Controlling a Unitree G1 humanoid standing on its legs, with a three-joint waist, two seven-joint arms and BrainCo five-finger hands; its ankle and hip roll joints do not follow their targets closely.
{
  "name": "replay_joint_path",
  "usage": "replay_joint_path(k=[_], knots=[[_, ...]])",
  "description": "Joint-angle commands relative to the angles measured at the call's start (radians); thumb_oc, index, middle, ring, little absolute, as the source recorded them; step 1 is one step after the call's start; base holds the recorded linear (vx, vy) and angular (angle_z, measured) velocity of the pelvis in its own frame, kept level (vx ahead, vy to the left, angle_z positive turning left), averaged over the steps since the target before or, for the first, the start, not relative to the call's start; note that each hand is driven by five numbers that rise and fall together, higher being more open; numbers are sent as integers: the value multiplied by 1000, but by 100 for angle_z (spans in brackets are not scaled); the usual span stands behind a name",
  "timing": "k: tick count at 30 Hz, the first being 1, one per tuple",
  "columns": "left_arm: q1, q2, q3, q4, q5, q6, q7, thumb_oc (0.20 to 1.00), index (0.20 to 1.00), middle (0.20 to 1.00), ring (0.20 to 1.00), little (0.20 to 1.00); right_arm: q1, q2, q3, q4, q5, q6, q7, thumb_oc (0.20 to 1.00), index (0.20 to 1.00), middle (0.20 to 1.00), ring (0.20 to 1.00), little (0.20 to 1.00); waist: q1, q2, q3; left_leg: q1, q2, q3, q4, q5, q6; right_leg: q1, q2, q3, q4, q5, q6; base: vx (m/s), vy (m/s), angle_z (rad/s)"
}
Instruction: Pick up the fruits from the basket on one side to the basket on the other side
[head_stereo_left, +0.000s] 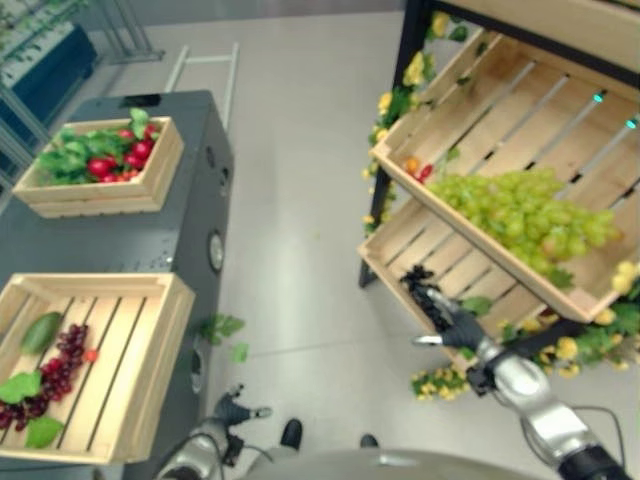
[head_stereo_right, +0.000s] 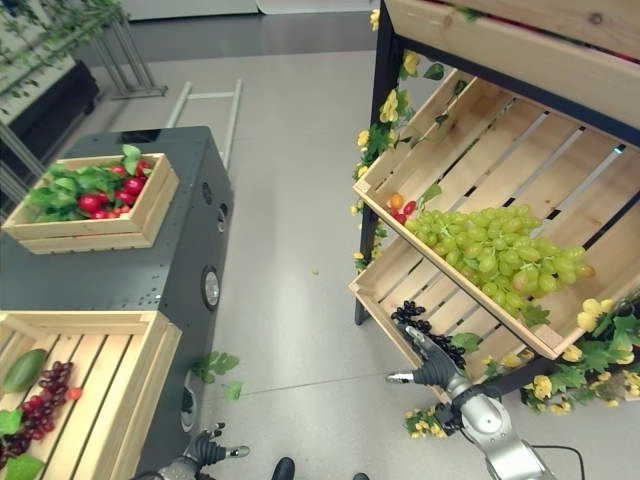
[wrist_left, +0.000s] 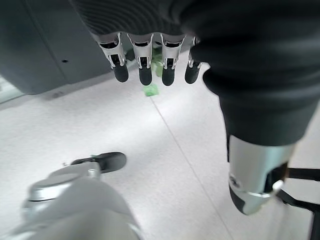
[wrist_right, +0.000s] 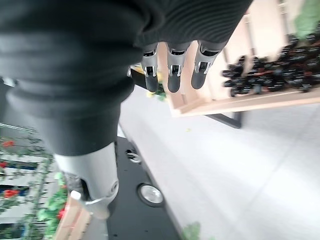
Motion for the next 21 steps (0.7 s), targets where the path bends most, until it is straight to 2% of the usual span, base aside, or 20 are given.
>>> replay_joint_path(k=[1,2,3,5,6,7,11,13,15,16,18,20,21], knots=[[-33,17,-9,25,3,-14,2,1000,1000,1000,1000,1000,-1,-21,5,-27,-63,-34,-46,1000,1000,1000,1000,1000,24,-18,-7,-100,-59,-16,23,30,-7,-53,55,-4,7,-46,18,-86,-78,52],[-33,17,-9,25,3,-14,2,1000,1000,1000,1000,1000,-1,-21,5,-26,-63,-34,-46,1000,1000,1000,1000,1000,23,-18,-7,-101,-59,-16,23,30,-7,-53,55,-4,7,-46,18,-185,-51,56],[-32,5,-11,28,1,-16,8,1000,1000,1000,1000,1000,-18,-18,10,57,-96,-29,-78,1000,1000,1000,1000,1000,25,-9,13,-141,-62,32,28,31,-6,-61,41,-37,7,-48,18,-184,-26,49],[-33,-4,-8,29,0,-14,11,1000,1000,1000,1000,1000,-35,-1,18,148,-108,-24,-99,1000,1000,1000,1000,1000,22,-3,13,-151,-48,122,7,22,7,-68,23,-67,7,-48,31,-148,-9,92],[-33,-3,-8,29,0,-14,11,1000,1000,1000,1000,1000,-36,-1,18,149,-108,-25,-99,1000,1000,1000,1000,1000,22,-4,13,-150,-48,122,7,22,7,-68,23,-66,7,-48,31,-119,16,93],[-35,-18,-4,46,-3,-11,19,1000,1000,1000,1000,1000,-65,25,34,274,-131,-16,-135,1000,1000,1000,1000,1000,25,4,20,-161,-20,233,-2,26,14,-64,4,-102,7,-46,38,-82,8,43],[-38,-29,18,73,-18,-5,24,1000,1000,1000,1000,1000,-98,52,53,372,-151,-4,-145,1000,1000,1000,1000,1000,37,-1,24,-148,-13,275,61,17,15,-66,-10,-145,7,-35,45,-113,-20,33],[-31,-33,39,92,-33,-3,31,1000,1000,1000,1000,1000,-103,81,60,422,-138,3,-143,1000,1000,1000,1000,1000,40,-18,14,-92,-25,252,99,-24,24,-74,-28,-177,7,-21,50,-144,-18,26],[-35,-36,37,93,-31,-2,31,1000,1000,1000,1000,1000,-102,87,56,421,-121,1,-144,1000,1000,1000,1000,1000,34,-26,9,-74,-35,275,125,-59,33,-83,-40,-202,7,-15,51,-106,-12,48],[-33,-37,41,95,-29,-2,27,1000,1000,1000,1000,1000,-101,95,58,437,-125,0,-143,1000,1000,1000,1000,1000,25,-30,-6,-16,-42,298,121,-116,42,-99,-51,-248,7,-12,53,-95,22,82],[-33,-39,40,98,-26,-4,25,1000,1000,1000,1000,1000,-103,101,58,461,-128,-1,-151,1000,1000,1000,1000,1000,13,-32,-17,34,-40,330,103,-151,49,-112,-64,-298,7,-5,54,-116,56,53],[-31,-45,40,99,-30,-4,23,1000,1000,1000,1000,1000,-102,113,53,505,-135,7,-163,1000,1000,1000,1000,1000,4,-24,-29,70,-20,378,46,-153,49,-119,-70,-346,10,0,60,-75,86,23],[-31,-50,36,98,-34,-4,24,1000,1000,1000,1000,1000,-107,120,49,549,-140,12,-178,1000,1000,1000,1000,1000,2,-18,-29,78,-9,409,5,-135,44,-123,-78,-373,12,5,63,-88,116,77]])
